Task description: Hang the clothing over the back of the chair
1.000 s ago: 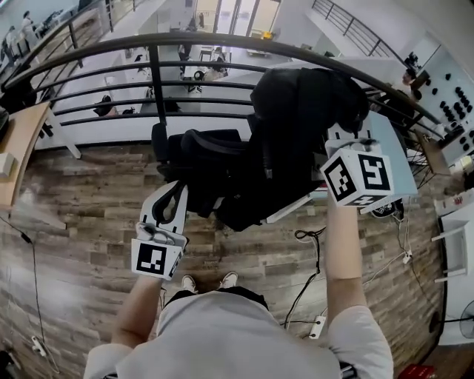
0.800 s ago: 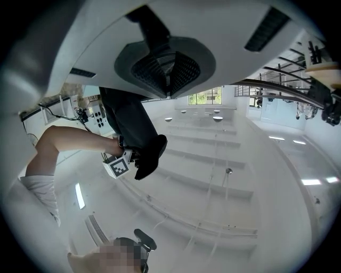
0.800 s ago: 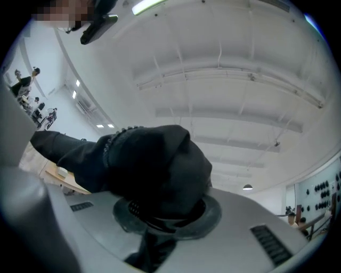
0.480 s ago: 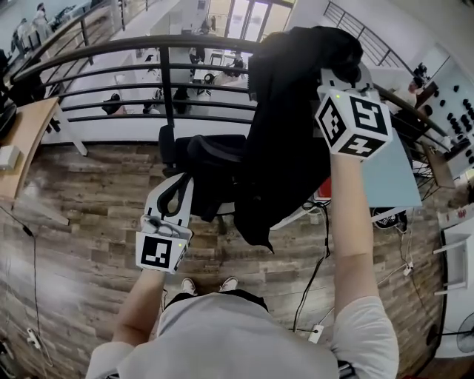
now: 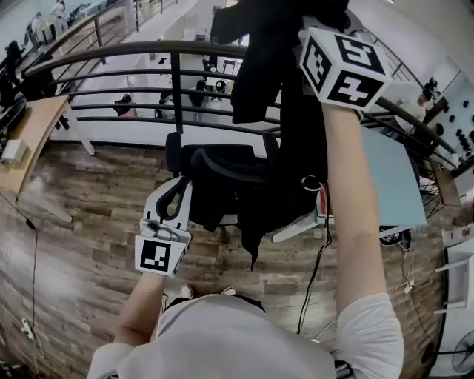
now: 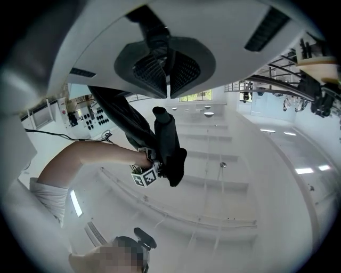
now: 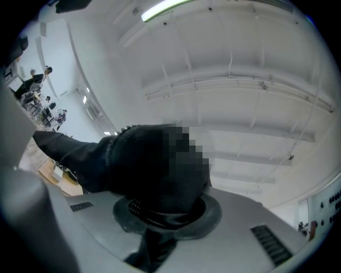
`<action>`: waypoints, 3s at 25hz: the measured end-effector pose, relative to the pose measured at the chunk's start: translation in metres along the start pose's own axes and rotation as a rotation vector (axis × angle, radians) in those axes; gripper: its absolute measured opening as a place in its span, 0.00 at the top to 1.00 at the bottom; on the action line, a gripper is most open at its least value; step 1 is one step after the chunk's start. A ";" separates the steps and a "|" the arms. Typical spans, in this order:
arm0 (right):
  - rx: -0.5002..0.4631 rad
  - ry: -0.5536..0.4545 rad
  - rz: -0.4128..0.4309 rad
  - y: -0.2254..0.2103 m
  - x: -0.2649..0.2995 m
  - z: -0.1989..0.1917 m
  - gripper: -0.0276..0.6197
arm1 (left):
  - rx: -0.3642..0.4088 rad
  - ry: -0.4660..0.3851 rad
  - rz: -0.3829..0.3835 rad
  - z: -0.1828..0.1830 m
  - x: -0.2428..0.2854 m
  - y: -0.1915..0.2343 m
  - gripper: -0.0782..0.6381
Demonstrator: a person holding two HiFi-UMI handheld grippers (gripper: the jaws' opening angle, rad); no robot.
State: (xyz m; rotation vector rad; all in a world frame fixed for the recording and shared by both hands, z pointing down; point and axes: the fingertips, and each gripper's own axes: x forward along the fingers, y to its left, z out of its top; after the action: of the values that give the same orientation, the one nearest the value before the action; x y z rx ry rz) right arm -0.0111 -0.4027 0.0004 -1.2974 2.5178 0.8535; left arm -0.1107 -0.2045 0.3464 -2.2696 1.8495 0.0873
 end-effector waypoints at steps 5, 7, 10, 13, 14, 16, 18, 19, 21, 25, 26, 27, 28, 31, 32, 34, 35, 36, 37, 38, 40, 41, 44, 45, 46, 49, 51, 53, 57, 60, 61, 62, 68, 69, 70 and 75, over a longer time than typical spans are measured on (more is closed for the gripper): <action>0.026 -0.043 0.039 0.020 0.033 0.024 0.82 | 0.004 -0.004 0.043 0.004 0.002 0.013 0.84; 0.026 -0.051 0.065 0.033 0.038 0.024 0.82 | 0.001 -0.002 0.060 0.004 0.001 0.018 0.84; -0.009 -0.020 0.122 0.067 0.040 -0.003 0.82 | -0.002 0.003 0.078 0.002 -0.002 0.023 0.84; -0.010 0.045 0.171 0.103 0.037 -0.048 0.82 | -0.004 0.013 0.091 -0.002 -0.008 0.029 0.84; 0.004 0.069 0.184 0.113 0.036 -0.064 0.82 | -0.005 0.017 0.096 -0.004 -0.009 0.031 0.84; 0.026 0.116 0.208 0.129 0.033 -0.093 0.82 | -0.010 0.027 0.106 -0.009 -0.013 0.034 0.84; 0.031 0.166 0.229 0.142 0.032 -0.120 0.82 | -0.017 0.037 0.113 -0.014 -0.015 0.036 0.84; 0.029 0.193 0.242 0.148 0.031 -0.132 0.82 | -0.020 0.041 0.115 -0.016 -0.016 0.037 0.84; 0.019 0.250 0.275 0.162 0.030 -0.156 0.81 | -0.026 0.051 0.117 -0.020 -0.018 0.038 0.84; 0.014 0.382 0.328 0.183 0.023 -0.207 0.80 | -0.035 0.065 0.116 -0.026 -0.020 0.037 0.84; 0.012 0.413 0.335 0.187 0.021 -0.218 0.80 | -0.036 0.066 0.116 -0.028 -0.020 0.037 0.84; 0.006 0.442 0.341 0.190 0.018 -0.229 0.80 | -0.037 0.068 0.117 -0.028 -0.021 0.038 0.84; -0.006 0.467 0.348 0.194 0.016 -0.238 0.79 | -0.038 0.069 0.118 -0.029 -0.021 0.039 0.84; -0.059 0.555 0.401 0.206 0.007 -0.264 0.78 | -0.039 0.073 0.120 -0.030 -0.023 0.040 0.84; -0.063 0.595 0.435 0.212 0.003 -0.273 0.78 | -0.038 0.074 0.120 -0.031 -0.024 0.040 0.84; -0.063 0.684 0.506 0.225 -0.007 -0.291 0.77 | -0.037 0.076 0.119 -0.030 -0.025 0.041 0.84; -0.069 0.726 0.534 0.230 -0.012 -0.299 0.76 | -0.036 0.077 0.118 -0.030 -0.025 0.040 0.84; -0.081 0.764 0.558 0.233 -0.017 -0.306 0.76 | -0.036 0.078 0.118 -0.029 -0.025 0.040 0.84; -0.097 0.790 0.585 0.237 -0.021 -0.312 0.74 | -0.036 0.078 0.117 -0.029 -0.025 0.040 0.84; -0.112 0.803 0.619 0.243 -0.024 -0.316 0.73 | -0.036 0.078 0.116 -0.029 -0.025 0.039 0.84; -0.136 0.823 0.689 0.253 -0.030 -0.320 0.67 | -0.036 0.075 0.115 -0.028 -0.026 0.039 0.84; -0.145 0.852 0.717 0.257 -0.036 -0.323 0.63 | -0.036 0.073 0.114 -0.028 -0.026 0.039 0.84; -0.182 0.944 0.773 0.262 -0.057 -0.334 0.51 | -0.042 0.069 0.112 -0.029 -0.029 0.038 0.84; -0.201 0.966 0.785 0.262 -0.062 -0.337 0.49 | -0.044 0.069 0.110 -0.029 -0.030 0.038 0.84; -0.213 0.984 0.800 0.262 -0.066 -0.338 0.48 | -0.046 0.069 0.109 -0.029 -0.031 0.038 0.84; -0.216 0.992 0.843 0.262 -0.071 -0.327 0.48 | -0.054 0.071 0.104 -0.031 -0.034 0.038 0.84; -0.282 0.974 0.827 0.254 -0.069 -0.314 0.48 | -0.058 0.070 0.099 -0.031 -0.036 0.038 0.84; -0.360 0.956 0.790 0.246 -0.068 -0.305 0.48 | -0.060 0.066 0.089 -0.031 -0.037 0.037 0.84; -0.386 0.925 0.780 0.245 -0.076 -0.297 0.48 | -0.057 0.056 0.066 -0.027 -0.038 0.031 0.84; -0.380 0.910 0.760 0.241 -0.083 -0.294 0.49 | -0.060 0.051 0.050 -0.023 -0.038 0.028 0.84; -0.379 0.907 0.747 0.239 -0.085 -0.292 0.49 | -0.061 0.048 0.043 -0.023 -0.038 0.027 0.84; -0.379 0.904 0.735 0.236 -0.087 -0.291 0.49 | -0.062 0.046 0.036 -0.022 -0.039 0.025 0.84; -0.375 0.913 0.674 0.220 -0.102 -0.282 0.53 | -0.072 0.037 -0.015 -0.020 -0.041 0.013 0.84; -0.379 0.917 0.668 0.219 -0.105 -0.281 0.54 | -0.074 0.038 -0.022 -0.020 -0.043 0.011 0.84; -0.382 0.920 0.661 0.217 -0.109 -0.280 0.55 | -0.078 0.038 -0.030 -0.020 -0.043 0.009 0.84; -0.358 0.894 0.566 0.198 -0.117 -0.268 0.59 | -0.103 0.016 -0.085 -0.018 -0.045 0.000 0.84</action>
State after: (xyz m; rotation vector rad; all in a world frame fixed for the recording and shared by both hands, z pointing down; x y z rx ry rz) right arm -0.0722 -0.3844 0.3474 -1.2553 3.7008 1.0154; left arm -0.1212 -0.1648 0.3717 -2.4217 1.7931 0.1547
